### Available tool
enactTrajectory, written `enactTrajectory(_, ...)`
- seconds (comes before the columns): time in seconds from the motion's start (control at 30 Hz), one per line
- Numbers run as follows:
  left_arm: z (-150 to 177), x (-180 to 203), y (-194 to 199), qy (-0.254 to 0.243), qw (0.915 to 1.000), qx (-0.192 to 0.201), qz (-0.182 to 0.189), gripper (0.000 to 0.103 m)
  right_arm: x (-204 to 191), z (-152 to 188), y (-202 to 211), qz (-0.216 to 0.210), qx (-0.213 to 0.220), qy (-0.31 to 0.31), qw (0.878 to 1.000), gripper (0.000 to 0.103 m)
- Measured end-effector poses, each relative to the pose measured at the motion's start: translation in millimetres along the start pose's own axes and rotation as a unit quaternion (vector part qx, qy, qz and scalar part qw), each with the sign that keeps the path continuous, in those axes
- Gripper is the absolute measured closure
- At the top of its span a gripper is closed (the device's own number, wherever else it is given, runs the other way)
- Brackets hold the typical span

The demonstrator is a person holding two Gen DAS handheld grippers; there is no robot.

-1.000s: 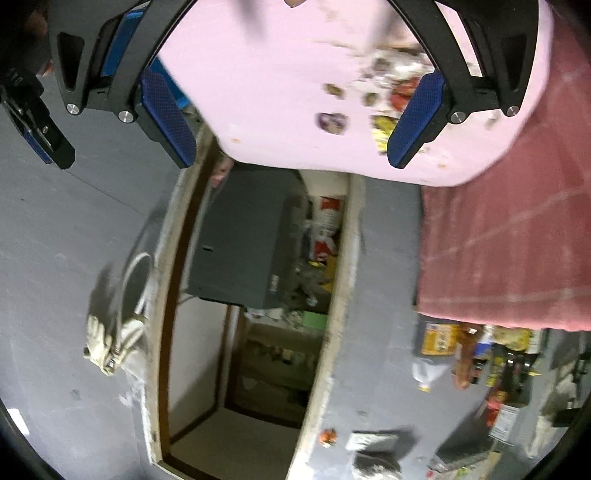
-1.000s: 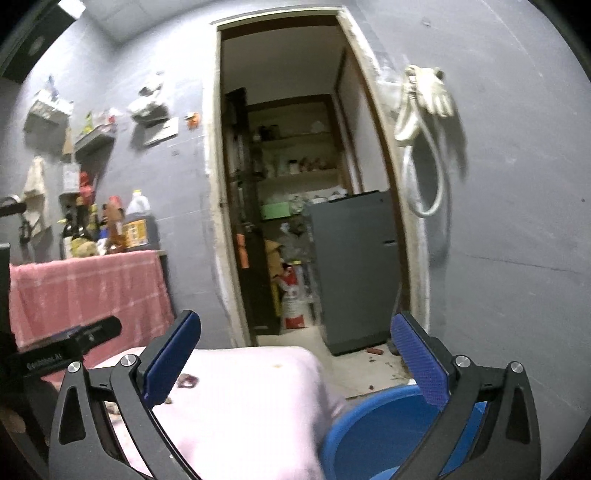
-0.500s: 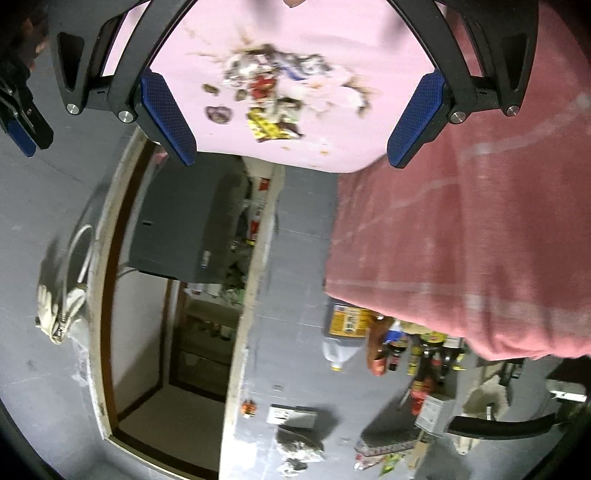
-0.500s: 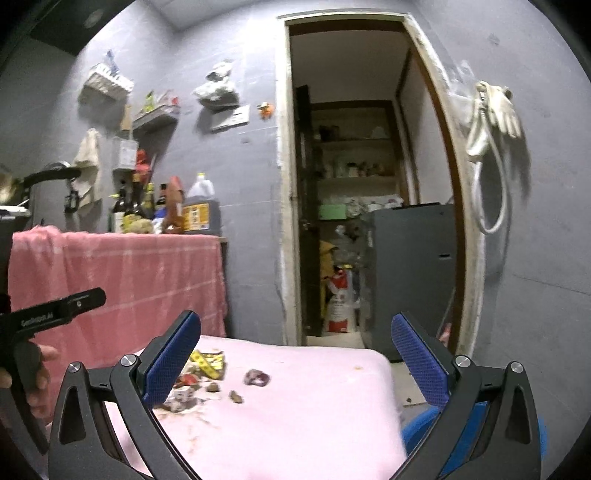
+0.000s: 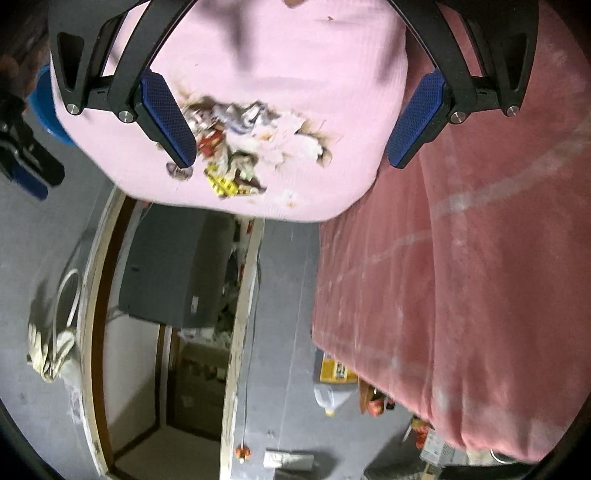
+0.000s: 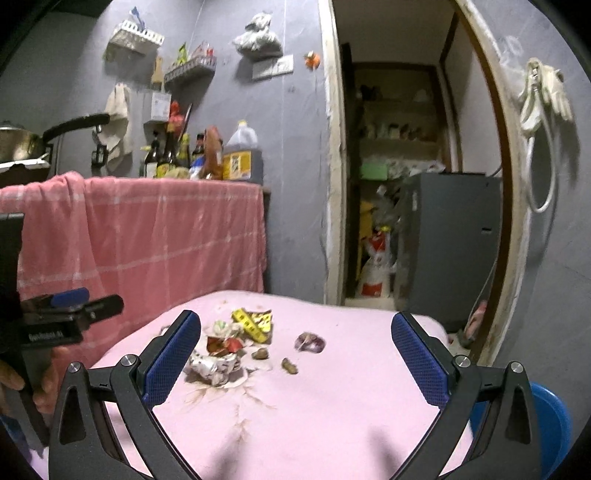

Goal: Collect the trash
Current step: 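Move both open tools back toward the trash on the table, then grasp the white crumpled wrapper with the left tool while the right tool grasps a white paper scrap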

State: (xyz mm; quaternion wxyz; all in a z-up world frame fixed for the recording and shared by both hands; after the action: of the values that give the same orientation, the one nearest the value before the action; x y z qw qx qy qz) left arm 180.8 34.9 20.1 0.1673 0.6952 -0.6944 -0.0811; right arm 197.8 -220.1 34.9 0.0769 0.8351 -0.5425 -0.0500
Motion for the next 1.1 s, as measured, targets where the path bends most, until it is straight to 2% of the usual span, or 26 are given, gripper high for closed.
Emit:
enactTrajectory(0.1, 4, -5, -9, 0.008, 0.9997, -0.025, 0.005, 0.002, -11, 3, -17, -0.018, -0.025, 0.009, 0.999, 0.0)
enactTrajectory(0.3, 9, -8, -23, 0.019, 0.9974, -0.065, 0.025, 0.004, -22, 14, -42, -0.048, -0.077, 0.015, 0.996, 0.018)
enactTrajectory(0.47, 11, -4, -33, 0.023, 0.9939, -0.093, 0.056, 0.019, -18, 23, -61, -0.068, -0.116, -0.014, 0.991, 0.037)
enactTrajectory(0.57, 11, -3, -40, 0.031, 0.9911, -0.111, 0.067, 0.031, -18, 26, -71, -0.075, -0.135, -0.02, 0.988, 0.049)
enactTrajectory(0.73, 12, 0, -51, 0.035, 0.9869, -0.135, 0.08, 0.041, -24, 33, -83, -0.092, -0.165, -0.014, 0.982, 0.054)
enactTrajectory(0.87, 13, 3, -54, 0.033, 0.9846, -0.146, 0.09, 0.047, -31, 37, -91, -0.106, -0.184, -0.005, 0.977, 0.064)
enactTrajectory(1.1, 15, 7, -60, 0.036, 0.9798, -0.163, 0.11, 0.067, -36, 44, -103, -0.118, -0.215, -0.001, 0.969, 0.07)
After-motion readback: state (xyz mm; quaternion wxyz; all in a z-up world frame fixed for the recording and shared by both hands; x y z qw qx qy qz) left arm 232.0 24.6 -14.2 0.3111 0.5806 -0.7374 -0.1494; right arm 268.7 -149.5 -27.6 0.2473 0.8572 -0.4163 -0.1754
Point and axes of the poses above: each gripper's, at about its wrist camera, not at the fingertips, and y roughly against the way its jaws point, x to its right, z to its underside, the point moved 2 cm from there along -y, roughly the way its jaws point, and after that the axes turned 3 degrees about x, right-handed, at the moved point
